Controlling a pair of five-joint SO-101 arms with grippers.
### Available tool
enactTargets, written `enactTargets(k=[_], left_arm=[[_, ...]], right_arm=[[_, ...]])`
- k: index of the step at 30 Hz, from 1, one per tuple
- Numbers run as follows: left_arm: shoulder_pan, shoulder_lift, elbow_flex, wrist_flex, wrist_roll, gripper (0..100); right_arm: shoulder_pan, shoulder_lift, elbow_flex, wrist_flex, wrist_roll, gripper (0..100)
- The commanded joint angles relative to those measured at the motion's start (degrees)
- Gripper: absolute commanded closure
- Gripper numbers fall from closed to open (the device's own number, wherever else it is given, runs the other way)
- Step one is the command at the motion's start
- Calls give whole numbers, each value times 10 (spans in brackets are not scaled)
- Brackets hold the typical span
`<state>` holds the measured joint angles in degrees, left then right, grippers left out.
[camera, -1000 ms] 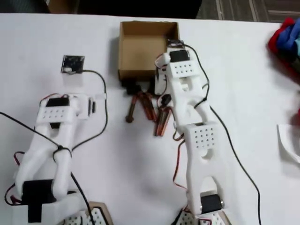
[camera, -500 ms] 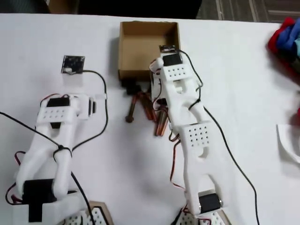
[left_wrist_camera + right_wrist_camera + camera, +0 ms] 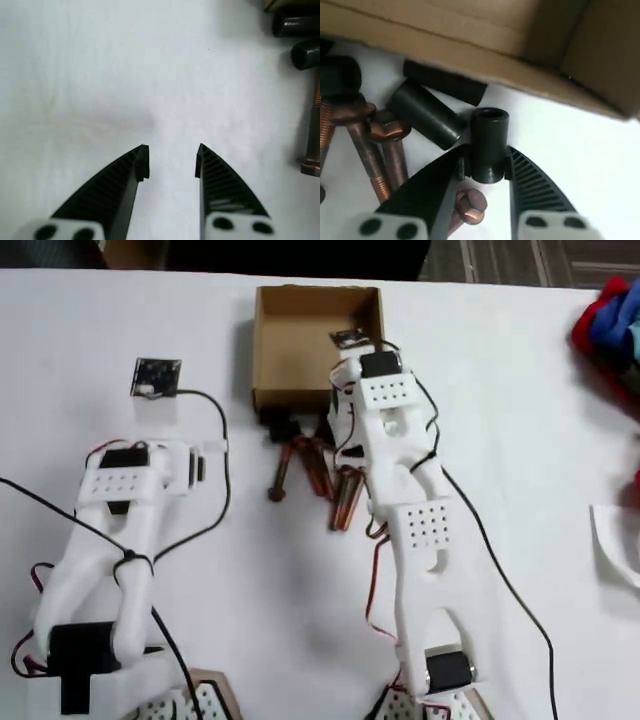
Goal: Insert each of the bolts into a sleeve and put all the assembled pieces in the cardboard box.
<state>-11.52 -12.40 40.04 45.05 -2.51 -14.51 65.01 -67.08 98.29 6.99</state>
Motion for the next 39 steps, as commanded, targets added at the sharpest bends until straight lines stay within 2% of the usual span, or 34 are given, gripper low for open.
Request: enactTargets(k=[1, 7, 20, 24, 33, 39], left_arm=[[-6, 0, -1, -9, 1, 826], [-6, 0, -1, -9, 0, 826], [-6, 0, -1, -9, 0, 827], [-6, 0, -1, -9, 0, 827], [-6, 0, 0, -9, 0, 827], [-6, 0, 0, -9, 0, 827]], right_arm=[[13, -6, -26, -11, 25, 886], [-3, -6, -25, -19, 48, 885], [-9, -5, -25, -60, 48, 893], [-5, 9, -25, -58, 48, 985], [-1, 30, -32, -14, 48, 950], [-1, 30, -32, 1, 48, 774]])
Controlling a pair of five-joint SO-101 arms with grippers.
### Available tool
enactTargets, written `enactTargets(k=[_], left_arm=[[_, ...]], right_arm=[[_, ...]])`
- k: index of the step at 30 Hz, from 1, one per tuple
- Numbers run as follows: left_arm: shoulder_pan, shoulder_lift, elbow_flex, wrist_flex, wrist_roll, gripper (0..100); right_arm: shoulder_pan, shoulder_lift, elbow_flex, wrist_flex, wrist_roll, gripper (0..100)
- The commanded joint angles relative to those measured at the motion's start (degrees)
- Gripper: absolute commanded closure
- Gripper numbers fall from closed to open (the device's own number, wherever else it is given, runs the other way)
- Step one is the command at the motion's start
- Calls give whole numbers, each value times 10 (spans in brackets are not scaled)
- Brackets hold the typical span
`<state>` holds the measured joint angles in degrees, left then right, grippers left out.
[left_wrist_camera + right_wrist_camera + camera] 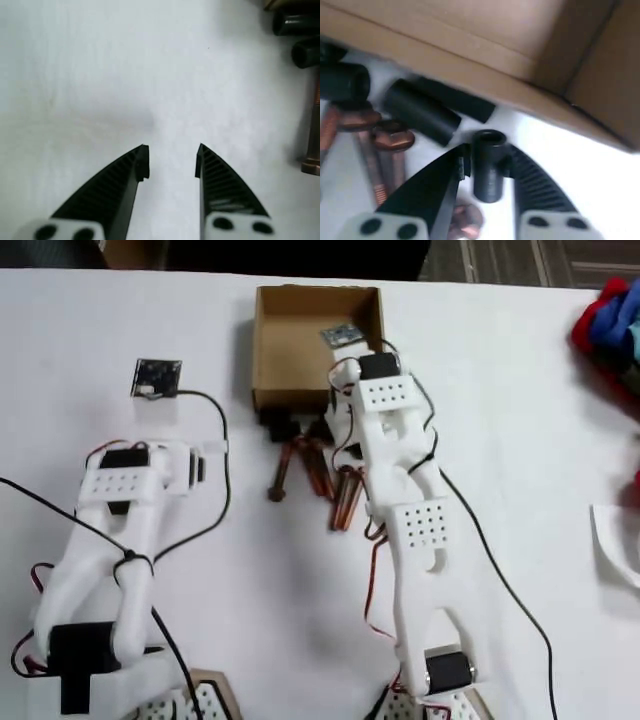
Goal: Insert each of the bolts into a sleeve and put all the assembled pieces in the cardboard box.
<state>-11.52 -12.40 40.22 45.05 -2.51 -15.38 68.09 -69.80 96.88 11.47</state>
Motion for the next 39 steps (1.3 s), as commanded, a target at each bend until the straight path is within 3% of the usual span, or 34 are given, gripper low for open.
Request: enactTargets(k=[1, 12, 19, 26, 32, 39], left_arm=[[-6, 0, -2, -9, 0, 827], [-6, 0, -2, -9, 0, 827], [-6, 0, -2, -9, 0, 827], [-3, 0, -2, -9, 0, 827], [1, 2, 9, -15, 0, 826], [84, 2, 30, -30, 4, 827]], right_arm=[[7, 0, -4, 15, 4, 774], [7, 2, -4, 15, 4, 978], [17, -5, -6, 17, 4, 978], [53, -117, -34, 44, 2, 978], [49, -300, 107, 44, -2, 978], [57, -513, 341, 29, -2, 978]])
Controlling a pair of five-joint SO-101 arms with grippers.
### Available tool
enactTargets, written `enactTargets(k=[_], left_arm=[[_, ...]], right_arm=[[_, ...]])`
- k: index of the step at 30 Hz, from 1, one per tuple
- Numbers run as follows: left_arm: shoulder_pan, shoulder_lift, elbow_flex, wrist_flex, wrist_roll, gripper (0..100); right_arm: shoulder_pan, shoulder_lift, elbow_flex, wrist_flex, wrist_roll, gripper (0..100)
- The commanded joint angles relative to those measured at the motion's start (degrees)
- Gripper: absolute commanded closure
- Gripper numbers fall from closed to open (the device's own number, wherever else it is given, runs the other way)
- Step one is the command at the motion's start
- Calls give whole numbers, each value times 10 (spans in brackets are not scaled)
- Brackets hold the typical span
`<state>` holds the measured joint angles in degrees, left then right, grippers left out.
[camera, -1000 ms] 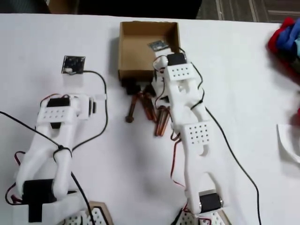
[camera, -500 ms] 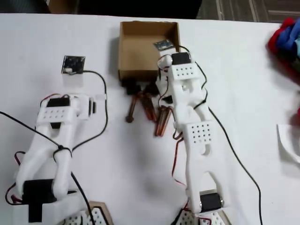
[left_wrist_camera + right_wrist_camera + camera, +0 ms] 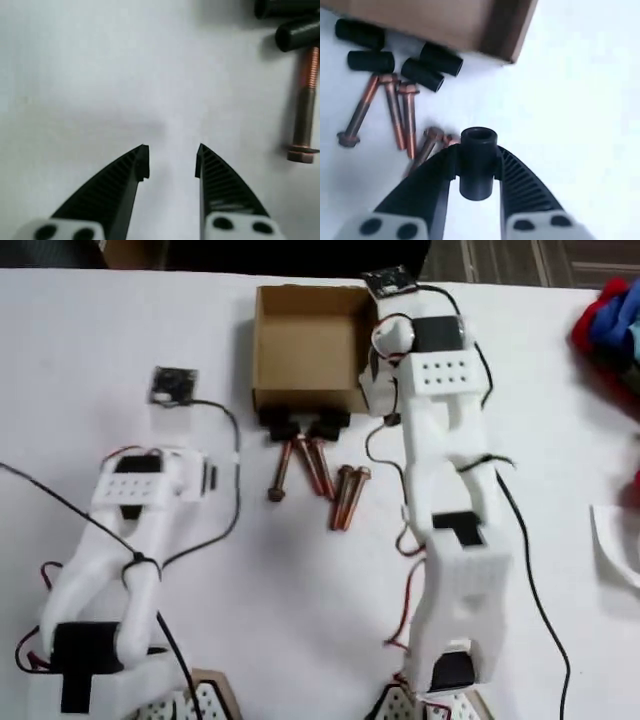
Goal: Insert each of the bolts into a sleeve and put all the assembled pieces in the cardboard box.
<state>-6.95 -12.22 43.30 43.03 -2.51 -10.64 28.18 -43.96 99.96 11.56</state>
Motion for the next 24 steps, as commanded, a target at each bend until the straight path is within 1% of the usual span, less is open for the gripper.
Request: enactTargets(k=[1, 4, 6, 8, 10, 12, 13, 16, 20, 22, 24], left_arm=[[51, 0, 0, -10, 4, 827], [88, 0, 11, -14, 5, 827], [106, 0, 27, -40, 31, 826], [114, 0, 39, -76, 90, 824], [116, 0, 43, -111, 158, 824], [119, -1, 42, -133, 205, 824], [119, -1, 42, -141, 208, 824], [130, -1, 41, -156, 187, 824], [171, 0, 33, -158, 141, 823], [191, 8, 0, -146, 134, 823], [199, 43, -65, -101, 134, 823]], right_arm=[[11, -145, 125, -13, -3, 978], [19, -258, 285, -80, -1, 978], [22, -354, 418, -153, 2, 978], [29, -451, 553, -227, 4, 978], [37, -531, 671, -284, 33, 978], [56, -588, 762, -327, 63, 978], [67, -607, 796, -342, 75, 978], [101, -625, 873, -391, 95, 978], [113, -625, 953, -471, 98, 978], [112, -625, 988, -509, 98, 978], [111, -625, 1016, -545, 89, 978]])
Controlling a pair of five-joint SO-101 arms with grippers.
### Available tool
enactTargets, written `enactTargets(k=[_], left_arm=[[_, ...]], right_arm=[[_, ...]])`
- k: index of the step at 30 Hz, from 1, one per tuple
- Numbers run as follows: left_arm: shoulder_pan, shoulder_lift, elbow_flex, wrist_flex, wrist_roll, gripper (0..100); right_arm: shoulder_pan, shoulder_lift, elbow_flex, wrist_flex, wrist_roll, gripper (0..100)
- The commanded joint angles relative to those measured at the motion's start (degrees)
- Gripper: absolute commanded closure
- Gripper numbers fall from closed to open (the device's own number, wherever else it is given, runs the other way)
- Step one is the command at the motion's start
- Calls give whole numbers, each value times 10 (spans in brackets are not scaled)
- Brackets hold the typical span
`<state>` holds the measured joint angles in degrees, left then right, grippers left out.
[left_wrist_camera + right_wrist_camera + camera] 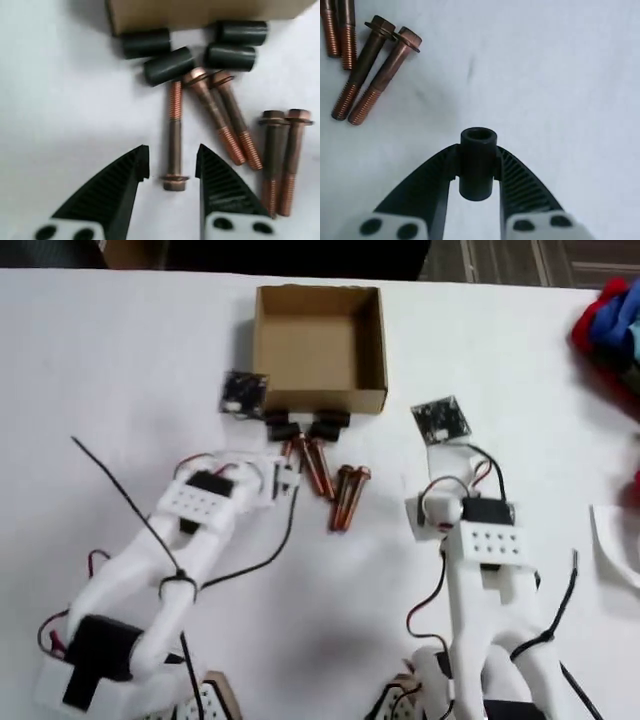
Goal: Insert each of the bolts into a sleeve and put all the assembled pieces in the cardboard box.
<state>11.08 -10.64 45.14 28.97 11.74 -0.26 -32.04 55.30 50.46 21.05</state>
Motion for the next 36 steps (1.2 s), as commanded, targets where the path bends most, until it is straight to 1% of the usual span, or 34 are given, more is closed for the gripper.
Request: enactTargets(k=[1, 7, 10, 15, 19, 21, 23, 25, 27, 29, 30, 33, 36], left_arm=[[20, 57, -124, 67, -9, 823], [20, 273, -360, 260, -12, 823], [25, 362, -456, 355, -12, 823], [19, 483, -580, 456, -12, 827], [16, 549, -664, 559, -12, 832], [16, 577, -694, 602, -13, 880], [16, 602, -722, 631, -13, 980], [12, 622, -746, 664, -13, 960], [9, 638, -770, 687, -17, 980], [8, 643, -793, 702, -54, 975], [5, 642, -806, 708, -88, 976], [-22, 627, -858, 727, -222, 976], [-83, 597, -881, 730, -384, 976]], right_arm=[[10, -22, 36, -69, -18, 978], [8, -22, 101, -151, -62, 978], [7, -26, 130, -192, -69, 978], [7, -28, 124, -203, -69, 978], [7, -28, 124, -205, -72, 978], [7, -24, 123, -208, -73, 978], [7, -24, 123, -209, -73, 978], [7, -24, 123, -211, -74, 978], [7, -23, 126, -226, -74, 978], [7, -23, 126, -233, -74, 978], [7, -23, 125, -233, -74, 978], [9, -23, 126, -233, -74, 978], [7, -23, 126, -233, -74, 978]])
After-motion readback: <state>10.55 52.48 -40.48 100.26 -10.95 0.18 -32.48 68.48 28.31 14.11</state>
